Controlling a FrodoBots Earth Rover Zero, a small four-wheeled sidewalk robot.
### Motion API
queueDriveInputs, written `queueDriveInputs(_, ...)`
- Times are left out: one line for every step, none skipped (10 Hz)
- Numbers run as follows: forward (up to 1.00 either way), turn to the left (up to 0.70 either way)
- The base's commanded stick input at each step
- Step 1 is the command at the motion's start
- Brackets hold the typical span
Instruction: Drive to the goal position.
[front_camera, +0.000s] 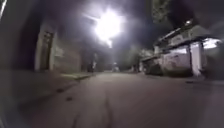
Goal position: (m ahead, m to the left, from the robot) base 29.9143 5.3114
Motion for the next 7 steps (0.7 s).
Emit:
queueDriveInputs(0.7, 0.0)
queueDriveInputs(0.7, 0.0)
queueDriveInputs(0.7, 0.0)
queueDriveInputs(0.7, 0.0)
queueDriveInputs(0.7, 0.0)
queueDriveInputs(0.7, 0.0)
queueDriveInputs(0.7, 0.0)
